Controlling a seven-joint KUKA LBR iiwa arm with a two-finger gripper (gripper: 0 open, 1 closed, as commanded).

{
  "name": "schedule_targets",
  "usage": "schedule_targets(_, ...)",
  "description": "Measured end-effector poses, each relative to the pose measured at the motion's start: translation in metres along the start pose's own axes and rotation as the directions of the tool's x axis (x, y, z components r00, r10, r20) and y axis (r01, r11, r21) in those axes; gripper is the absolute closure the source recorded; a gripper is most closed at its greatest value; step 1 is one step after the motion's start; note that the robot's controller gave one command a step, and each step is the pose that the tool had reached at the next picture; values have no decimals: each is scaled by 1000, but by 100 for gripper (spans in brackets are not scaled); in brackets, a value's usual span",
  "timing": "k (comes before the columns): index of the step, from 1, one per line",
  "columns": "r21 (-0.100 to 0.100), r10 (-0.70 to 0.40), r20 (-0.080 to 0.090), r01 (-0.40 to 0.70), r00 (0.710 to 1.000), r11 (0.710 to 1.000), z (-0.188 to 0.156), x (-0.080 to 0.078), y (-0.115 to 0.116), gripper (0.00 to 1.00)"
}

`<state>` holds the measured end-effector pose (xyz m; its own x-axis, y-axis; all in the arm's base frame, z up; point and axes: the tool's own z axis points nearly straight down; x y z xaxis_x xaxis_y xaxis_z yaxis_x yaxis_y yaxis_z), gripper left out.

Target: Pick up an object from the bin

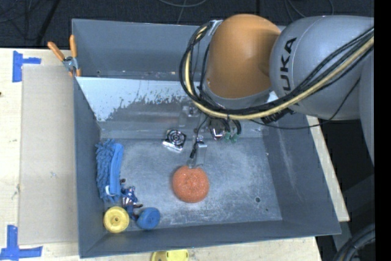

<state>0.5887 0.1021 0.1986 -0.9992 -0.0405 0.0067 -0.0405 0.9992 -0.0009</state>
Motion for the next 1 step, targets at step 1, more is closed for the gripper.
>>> schedule_targets(1,-2,-47,17,47,999,999,14,32,-34,0)
